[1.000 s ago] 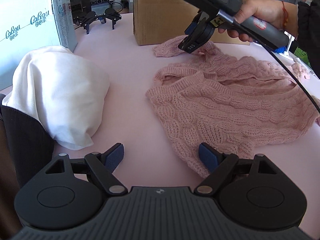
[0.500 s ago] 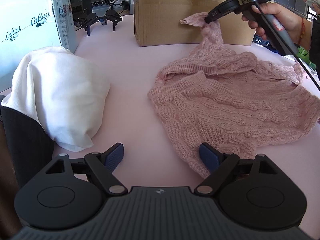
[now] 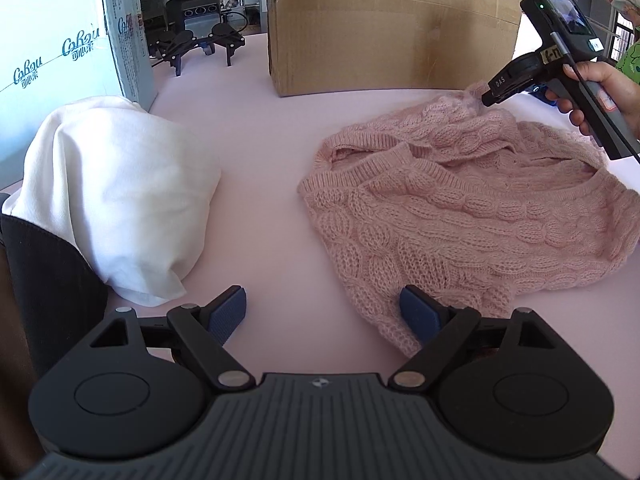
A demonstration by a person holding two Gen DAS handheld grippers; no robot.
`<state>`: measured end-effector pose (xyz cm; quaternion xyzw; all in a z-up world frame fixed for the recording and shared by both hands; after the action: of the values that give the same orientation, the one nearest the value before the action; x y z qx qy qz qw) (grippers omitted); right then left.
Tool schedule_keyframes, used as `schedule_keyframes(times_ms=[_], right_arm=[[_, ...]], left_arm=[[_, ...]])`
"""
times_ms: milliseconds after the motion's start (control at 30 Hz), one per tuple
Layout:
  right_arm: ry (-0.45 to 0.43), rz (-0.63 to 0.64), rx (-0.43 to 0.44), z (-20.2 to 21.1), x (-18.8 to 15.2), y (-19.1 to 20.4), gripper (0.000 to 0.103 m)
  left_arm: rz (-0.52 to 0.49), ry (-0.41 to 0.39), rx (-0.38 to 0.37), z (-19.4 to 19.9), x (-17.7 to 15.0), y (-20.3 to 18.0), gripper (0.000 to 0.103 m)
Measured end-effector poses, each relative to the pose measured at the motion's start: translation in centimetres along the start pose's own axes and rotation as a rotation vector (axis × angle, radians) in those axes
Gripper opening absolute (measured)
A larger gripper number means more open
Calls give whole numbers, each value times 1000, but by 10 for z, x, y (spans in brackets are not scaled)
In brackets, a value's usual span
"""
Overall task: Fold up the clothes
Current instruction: 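Lift the sweater collar with the right gripper and lay it over the body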
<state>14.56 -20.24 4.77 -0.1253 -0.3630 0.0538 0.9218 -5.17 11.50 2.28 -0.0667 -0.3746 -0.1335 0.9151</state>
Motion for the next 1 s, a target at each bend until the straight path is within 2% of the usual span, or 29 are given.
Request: schedule_keyframes(times_ms=[33,133,167,233,300,367,400,467,533,633,700,833,933,1000], right_arm=[[-7,13,-29,2,0,-2,19],[-66,19,-25,16,5,-5,25],[-89,29,20,24,7,-4,34],[-122,116,175,38,19,14,43],[-182,303,298,53,27,49,43],[-229,524,362,64,31,86,43],[-232,591,388,65,33,98,43],[-195,716,470,59,38,123,41],[-158,809,498,51,41,141,41],[-50,924,556,40,32,161,41],[-24,955,592,44,27,171,38],[20,987,644,52,24,176,39],[48,1013,658,52,21,175,45],[49,1013,644,47,20,177,57]], left_arm=[[0,0,0,0,0,0,84],[1,0,0,1,0,0,84],[1,0,0,1,0,0,84],[0,1,-2,3,0,0,83],[-6,-1,-4,4,0,0,83],[-6,-1,-6,5,0,0,83],[-6,-1,-8,5,0,0,83],[-1,1,-11,5,0,2,83],[6,2,-15,5,0,4,83],[10,6,-21,4,1,5,83],[8,7,-24,4,1,4,82],[1,7,-26,5,1,3,82],[7,10,-29,4,1,4,82],[6,10,-28,4,1,4,82]])
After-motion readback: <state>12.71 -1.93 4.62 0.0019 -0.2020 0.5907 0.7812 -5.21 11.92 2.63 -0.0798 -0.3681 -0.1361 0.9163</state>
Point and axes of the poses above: each gripper's, at about its wrist camera, not at the fingertips, and z roughly against the way its jaws point, y to its left, x to its top, the point moved 2 cm from there along -z, roughly the way its jaws point, and after that the axes turned 3 degrees about z, right-handed, at the moved point
